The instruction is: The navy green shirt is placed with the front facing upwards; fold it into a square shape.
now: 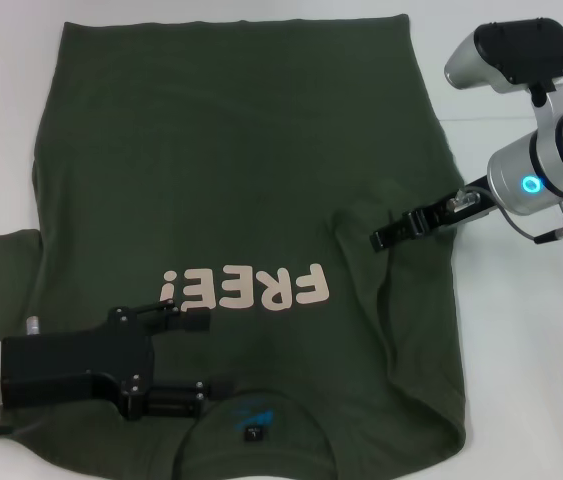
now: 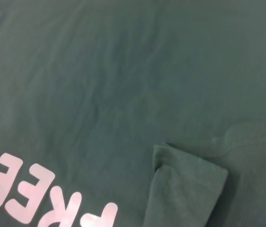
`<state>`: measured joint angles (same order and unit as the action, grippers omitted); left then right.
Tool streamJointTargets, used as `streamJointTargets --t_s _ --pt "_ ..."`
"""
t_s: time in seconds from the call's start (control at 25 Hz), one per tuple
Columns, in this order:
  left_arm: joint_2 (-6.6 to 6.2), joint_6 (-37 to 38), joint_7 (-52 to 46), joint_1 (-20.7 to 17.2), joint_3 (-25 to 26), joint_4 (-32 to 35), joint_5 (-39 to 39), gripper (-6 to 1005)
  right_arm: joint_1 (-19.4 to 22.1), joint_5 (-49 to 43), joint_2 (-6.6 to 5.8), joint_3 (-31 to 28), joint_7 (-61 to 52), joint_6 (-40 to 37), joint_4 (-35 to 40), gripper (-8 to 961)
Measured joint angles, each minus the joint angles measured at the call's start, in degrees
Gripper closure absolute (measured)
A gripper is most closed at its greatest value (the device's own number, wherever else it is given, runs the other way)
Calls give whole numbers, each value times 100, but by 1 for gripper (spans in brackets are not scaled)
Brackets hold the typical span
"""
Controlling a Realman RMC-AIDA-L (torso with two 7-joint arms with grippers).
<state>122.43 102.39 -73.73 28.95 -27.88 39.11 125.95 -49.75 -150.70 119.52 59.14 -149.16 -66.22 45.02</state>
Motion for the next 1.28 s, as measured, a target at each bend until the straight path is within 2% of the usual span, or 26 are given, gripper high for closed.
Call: streamJointTargets --t_s 0.68,1.28 --pt "0 0 -2 -21 -7 51 8 66 -20 706 -4 -52 515 1158 -939 28" --pt "0 -1 12 -38 -6 53 27 66 1 1918 13 -37 1299 1615 -1552 28"
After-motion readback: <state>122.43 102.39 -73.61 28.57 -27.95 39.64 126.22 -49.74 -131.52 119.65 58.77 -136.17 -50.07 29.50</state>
